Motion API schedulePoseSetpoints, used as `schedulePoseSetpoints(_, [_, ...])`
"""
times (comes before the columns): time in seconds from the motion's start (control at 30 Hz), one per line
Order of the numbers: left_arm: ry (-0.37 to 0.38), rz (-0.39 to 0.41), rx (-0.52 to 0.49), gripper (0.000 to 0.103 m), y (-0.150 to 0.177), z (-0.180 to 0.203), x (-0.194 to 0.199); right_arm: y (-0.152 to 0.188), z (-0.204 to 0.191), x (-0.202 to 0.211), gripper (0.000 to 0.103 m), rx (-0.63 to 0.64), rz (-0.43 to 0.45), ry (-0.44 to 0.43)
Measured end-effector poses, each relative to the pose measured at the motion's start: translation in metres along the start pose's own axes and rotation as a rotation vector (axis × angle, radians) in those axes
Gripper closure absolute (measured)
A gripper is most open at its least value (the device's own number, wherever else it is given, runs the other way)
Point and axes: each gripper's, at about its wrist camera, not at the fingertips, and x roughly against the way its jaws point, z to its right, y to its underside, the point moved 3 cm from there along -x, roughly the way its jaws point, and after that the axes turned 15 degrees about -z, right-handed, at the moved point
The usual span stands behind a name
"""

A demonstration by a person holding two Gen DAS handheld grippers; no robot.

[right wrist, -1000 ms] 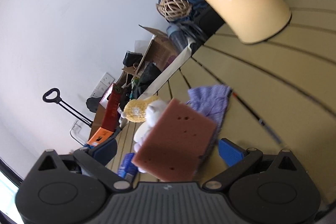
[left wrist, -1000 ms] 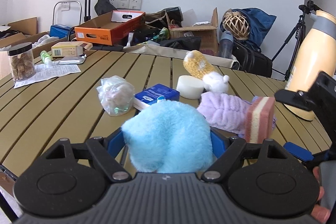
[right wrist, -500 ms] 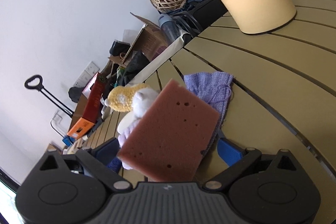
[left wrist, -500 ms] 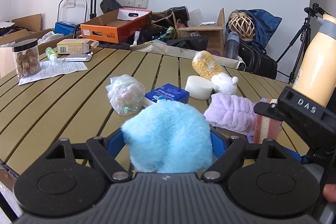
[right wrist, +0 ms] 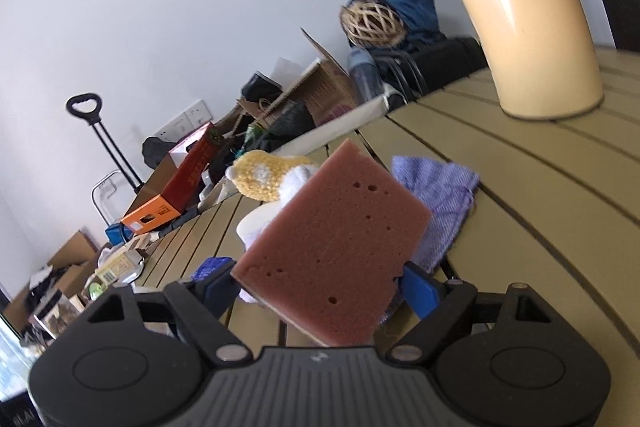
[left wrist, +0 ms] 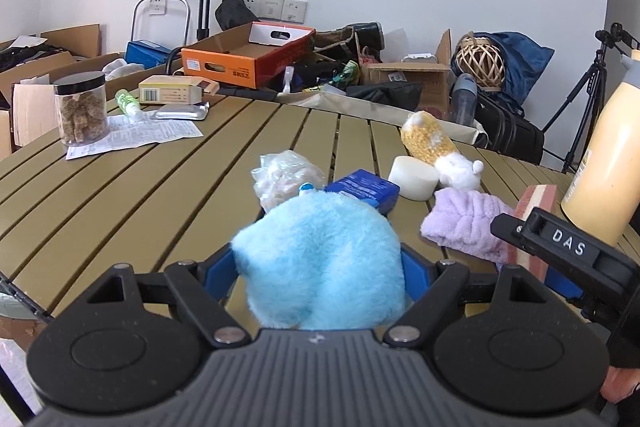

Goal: Collect trash
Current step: 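Lift the blue cloth and pink sponge and carry both over the black bin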

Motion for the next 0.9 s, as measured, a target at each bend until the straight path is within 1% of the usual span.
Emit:
schedulePoseSetpoints(0.2, [0.001,0.009,0.003,0.02,0.0,-0.003,0.004,0.004,-0.012,0.011,0.018,0.092,0.047,0.016])
schedulePoseSetpoints(0.57, [0.007,0.02,-0.001,0.02,0.001,-0.001,0.009,0.012,-0.016,0.031,0.019,0.174,0.052,0.022])
schedulePoseSetpoints(0.9, [0.013,0.053,-0.015,0.02,0.013,0.0,0.028,0.027,-0.018,0.062,0.02,0.257,0.067,0.02])
